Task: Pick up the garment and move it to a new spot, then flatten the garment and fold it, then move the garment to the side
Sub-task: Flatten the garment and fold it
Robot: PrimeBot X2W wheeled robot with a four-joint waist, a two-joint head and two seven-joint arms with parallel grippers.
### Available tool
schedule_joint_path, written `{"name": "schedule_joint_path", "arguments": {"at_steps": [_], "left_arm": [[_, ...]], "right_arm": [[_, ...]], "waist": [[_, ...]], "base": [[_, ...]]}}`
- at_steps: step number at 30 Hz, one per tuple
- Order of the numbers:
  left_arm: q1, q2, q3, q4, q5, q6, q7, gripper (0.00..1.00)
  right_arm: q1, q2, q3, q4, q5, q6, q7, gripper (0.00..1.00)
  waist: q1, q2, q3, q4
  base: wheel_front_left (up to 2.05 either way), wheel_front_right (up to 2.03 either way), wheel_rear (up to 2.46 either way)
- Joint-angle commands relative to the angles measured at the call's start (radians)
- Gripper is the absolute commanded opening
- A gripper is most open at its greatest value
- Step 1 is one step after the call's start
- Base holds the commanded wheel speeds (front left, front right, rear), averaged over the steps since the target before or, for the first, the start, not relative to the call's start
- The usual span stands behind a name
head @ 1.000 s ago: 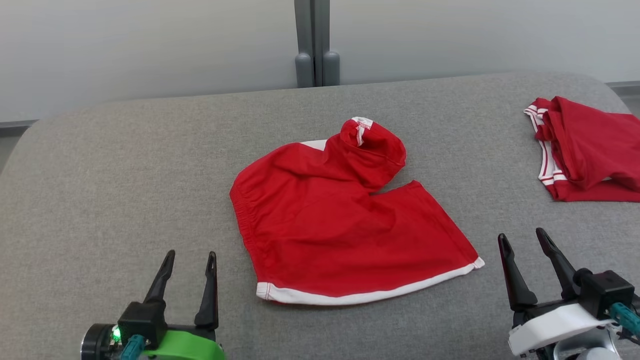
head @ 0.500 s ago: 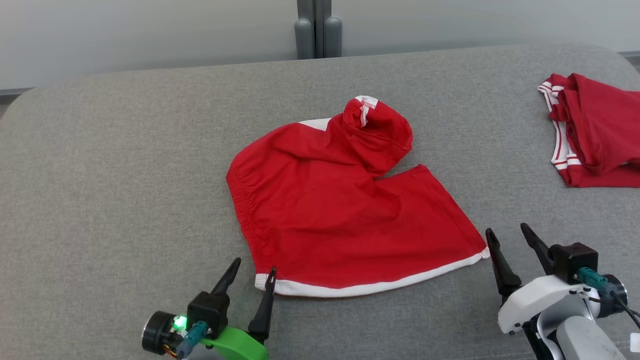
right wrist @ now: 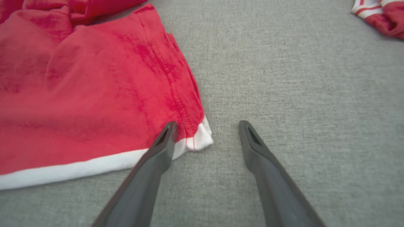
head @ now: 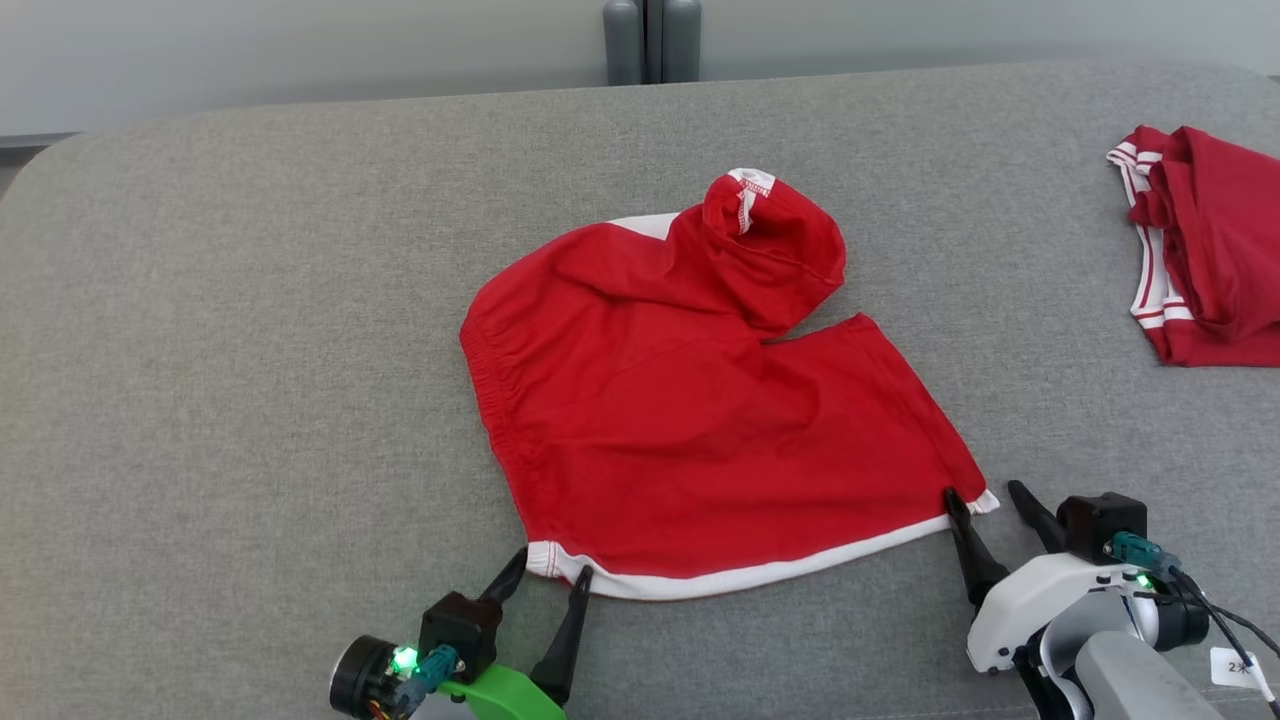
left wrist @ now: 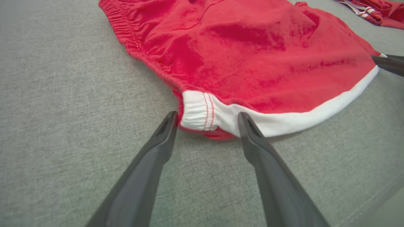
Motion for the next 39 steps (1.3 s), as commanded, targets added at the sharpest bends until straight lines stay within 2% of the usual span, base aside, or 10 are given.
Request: {"name": "schedule_joint_path", "arguments": {"at_steps": [1, 2, 3, 13, 19, 22, 28, 34, 39], "left_arm": [[-0.023, 0.002, -0.005, 0.002, -0.014, 0.001, -0.003, 0.24], [-0.026, 0.002, -0.010, 0.000, -0.019, 0.003, -0.003, 0.07], [-0.027, 0.002, -0.014, -0.003, -0.026, 0.006, -0.003, 0.00], [-0.054, 0.002, 0.005, -0.071, -0.065, 0.015, -0.003, 0.00], [-0.165, 0.022, 0.031, -0.114, -0.062, 0.002, -0.003, 0.00], [-0.289, 0.047, 0.012, -0.106, -0.048, -0.003, -0.002, 0.00], [-0.624, 0.092, 0.004, -0.058, -0.095, -0.008, 0.039, 0.00], [-0.969, 0.096, -0.004, 0.034, -0.220, -0.008, 0.073, 0.00], [-1.214, 0.098, -0.027, 0.138, -0.287, -0.008, 0.078, 0.00]], "right_arm": [[-0.011, 0.010, 0.018, 0.016, 0.018, -0.001, 0.004, 0.42], [-0.014, 0.012, 0.028, 0.018, 0.031, -0.001, 0.003, 0.12], [-0.017, 0.012, 0.037, 0.017, 0.042, -0.001, 0.003, 0.00], [-0.048, -0.009, 0.075, -0.103, 0.108, -0.001, 0.000, 0.00], [-0.142, -0.044, 0.098, -0.174, 0.154, -0.001, 0.000, 0.00], [-0.251, -0.073, 0.123, -0.179, 0.190, -0.001, 0.001, 0.00], [-0.553, -0.102, 0.144, -0.151, 0.303, -0.001, 0.060, 0.00], [-0.893, -0.120, 0.129, -0.063, 0.394, -0.001, 0.127, 0.00], [-1.140, -0.119, 0.130, 0.034, 0.395, -0.001, 0.142, 0.00]], "waist": [[0.0000, 0.0000, 0.003, 0.003], [0.0000, 0.0000, 0.004, 0.003], [0.0000, 0.0000, 0.005, 0.002], [0.0000, 0.0000, -0.010, -0.007], [0.0000, 0.0000, 0.007, -0.012], [0.0000, 0.0000, 0.035, -0.014], [0.0000, 0.0000, 0.136, -0.022], [0.0000, 0.0000, 0.239, -0.027], [0.0000, 0.0000, 0.298, -0.037]], "base": [[0.00, 0.00, 0.00], [0.00, 0.00, 0.00], [0.00, 0.00, 0.00], [0.00, 0.00, 0.00], [0.00, 0.00, 0.00], [0.00, 0.00, 0.00], [0.00, 0.00, 0.00], [0.00, 0.00, 0.00], [0.00, 0.00, 0.00]]}}
